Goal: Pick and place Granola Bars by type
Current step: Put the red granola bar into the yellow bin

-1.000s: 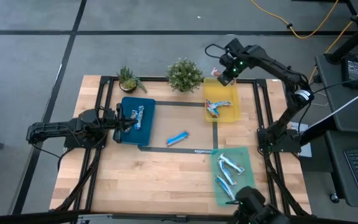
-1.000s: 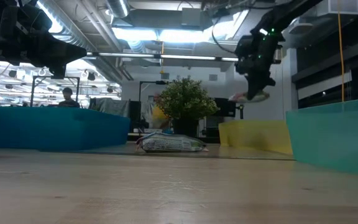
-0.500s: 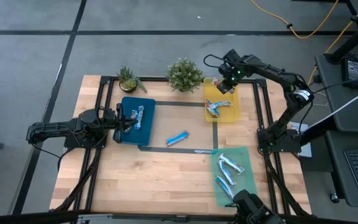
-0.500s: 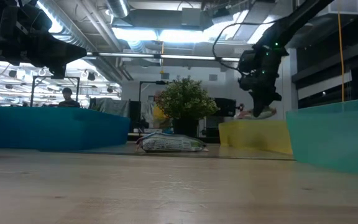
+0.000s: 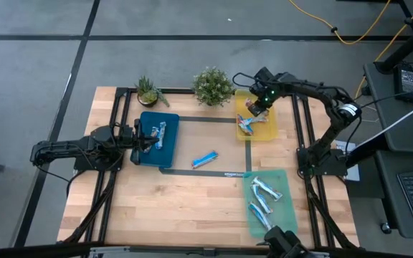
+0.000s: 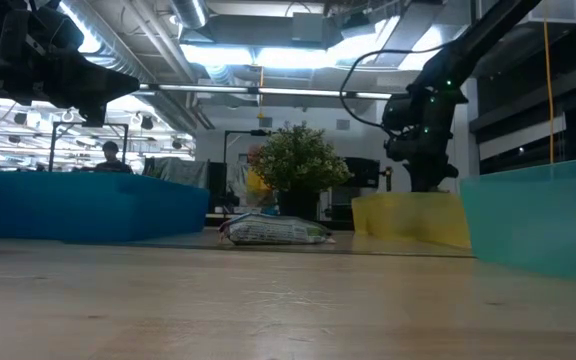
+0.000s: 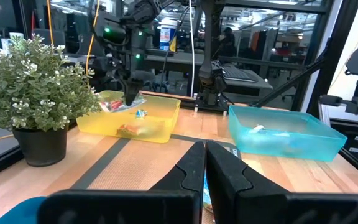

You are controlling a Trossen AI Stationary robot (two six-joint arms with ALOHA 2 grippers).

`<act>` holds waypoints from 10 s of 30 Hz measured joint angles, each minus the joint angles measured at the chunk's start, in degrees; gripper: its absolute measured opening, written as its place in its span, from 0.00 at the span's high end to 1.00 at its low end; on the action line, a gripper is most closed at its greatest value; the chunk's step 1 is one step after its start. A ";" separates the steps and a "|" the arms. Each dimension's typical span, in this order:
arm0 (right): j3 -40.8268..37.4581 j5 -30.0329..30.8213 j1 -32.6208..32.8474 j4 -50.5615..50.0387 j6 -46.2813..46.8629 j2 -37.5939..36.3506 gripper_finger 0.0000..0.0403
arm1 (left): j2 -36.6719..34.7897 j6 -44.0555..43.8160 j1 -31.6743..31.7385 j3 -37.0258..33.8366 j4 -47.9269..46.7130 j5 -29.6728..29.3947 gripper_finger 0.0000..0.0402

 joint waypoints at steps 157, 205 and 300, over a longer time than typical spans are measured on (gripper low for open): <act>30.10 -3.50 42.15 -6.21 -29.91 12.85 0.45 | 0.00 0.00 0.01 -0.01 0.02 0.00 0.97; 30.17 -1.52 47.40 7.74 -16.78 31.01 0.24 | -0.02 0.00 0.02 0.01 0.02 0.05 0.98; 30.10 9.53 24.52 -25.82 -0.08 2.37 0.89 | -0.01 0.00 0.00 -0.01 0.02 0.03 0.97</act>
